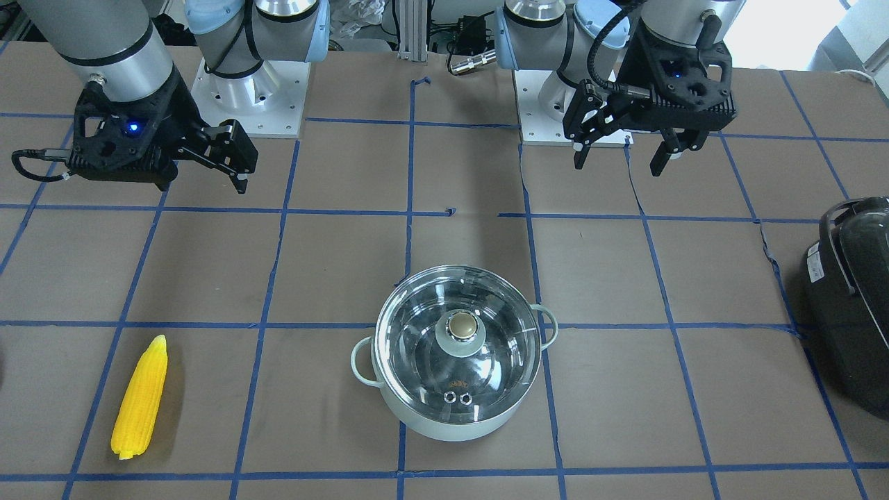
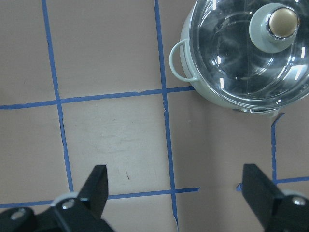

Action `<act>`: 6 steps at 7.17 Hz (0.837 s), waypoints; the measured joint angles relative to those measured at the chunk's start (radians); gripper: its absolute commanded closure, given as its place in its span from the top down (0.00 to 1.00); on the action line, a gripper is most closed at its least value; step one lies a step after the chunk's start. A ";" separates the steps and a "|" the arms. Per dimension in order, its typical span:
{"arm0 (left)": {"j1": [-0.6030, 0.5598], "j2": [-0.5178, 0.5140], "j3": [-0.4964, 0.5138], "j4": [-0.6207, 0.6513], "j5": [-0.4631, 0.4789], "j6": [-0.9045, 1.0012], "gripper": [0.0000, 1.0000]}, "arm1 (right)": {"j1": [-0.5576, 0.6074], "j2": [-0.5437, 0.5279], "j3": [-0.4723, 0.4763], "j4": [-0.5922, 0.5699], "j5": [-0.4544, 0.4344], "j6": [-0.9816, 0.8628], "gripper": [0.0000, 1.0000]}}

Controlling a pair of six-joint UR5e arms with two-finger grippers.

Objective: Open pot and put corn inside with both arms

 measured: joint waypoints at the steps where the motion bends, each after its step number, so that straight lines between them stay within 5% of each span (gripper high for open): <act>1: 0.000 0.002 -0.004 0.001 -0.001 0.000 1.00 | 0.000 0.000 0.000 0.000 -0.010 -0.001 1.00; 6: 0.000 0.006 -0.011 0.004 -0.003 0.001 1.00 | 0.002 0.000 0.000 -0.002 -0.038 -0.012 1.00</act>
